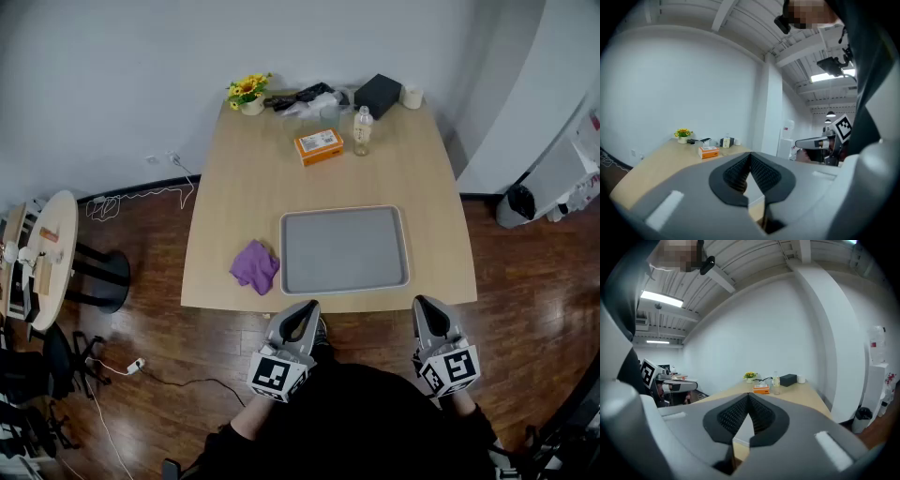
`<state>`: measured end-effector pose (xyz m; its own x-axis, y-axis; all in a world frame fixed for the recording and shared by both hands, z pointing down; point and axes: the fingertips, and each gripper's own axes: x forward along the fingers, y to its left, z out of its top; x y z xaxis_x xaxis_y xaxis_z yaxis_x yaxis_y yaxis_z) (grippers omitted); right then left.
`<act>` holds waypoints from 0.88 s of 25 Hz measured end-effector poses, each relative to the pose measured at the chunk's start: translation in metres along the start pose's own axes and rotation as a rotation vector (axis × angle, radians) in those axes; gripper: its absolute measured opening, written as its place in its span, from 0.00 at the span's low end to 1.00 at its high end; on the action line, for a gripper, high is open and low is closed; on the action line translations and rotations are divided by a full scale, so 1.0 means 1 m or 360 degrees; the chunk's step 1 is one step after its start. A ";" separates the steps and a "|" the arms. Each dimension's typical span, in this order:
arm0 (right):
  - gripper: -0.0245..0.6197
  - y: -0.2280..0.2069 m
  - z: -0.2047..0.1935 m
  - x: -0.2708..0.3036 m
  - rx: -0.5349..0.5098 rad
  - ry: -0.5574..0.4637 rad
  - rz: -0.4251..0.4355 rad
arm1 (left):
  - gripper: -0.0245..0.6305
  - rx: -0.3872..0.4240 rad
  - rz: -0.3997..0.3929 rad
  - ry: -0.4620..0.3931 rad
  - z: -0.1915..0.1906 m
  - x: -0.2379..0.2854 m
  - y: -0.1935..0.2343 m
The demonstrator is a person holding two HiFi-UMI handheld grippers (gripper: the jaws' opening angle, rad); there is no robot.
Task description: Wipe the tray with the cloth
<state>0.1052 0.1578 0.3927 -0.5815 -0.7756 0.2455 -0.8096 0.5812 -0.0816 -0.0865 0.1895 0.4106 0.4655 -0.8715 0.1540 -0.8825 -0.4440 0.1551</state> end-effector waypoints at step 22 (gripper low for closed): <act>0.30 -0.155 -0.207 0.189 0.0270 0.1166 -0.0231 | 0.42 -0.0328 0.0582 0.1035 -0.163 0.058 0.244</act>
<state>0.1372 -0.0279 0.6519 -0.3149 -0.4456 0.8380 -0.9095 0.3941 -0.1322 -0.2637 0.0644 0.6161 0.1487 -0.6294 0.7627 -0.9871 -0.0481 0.1527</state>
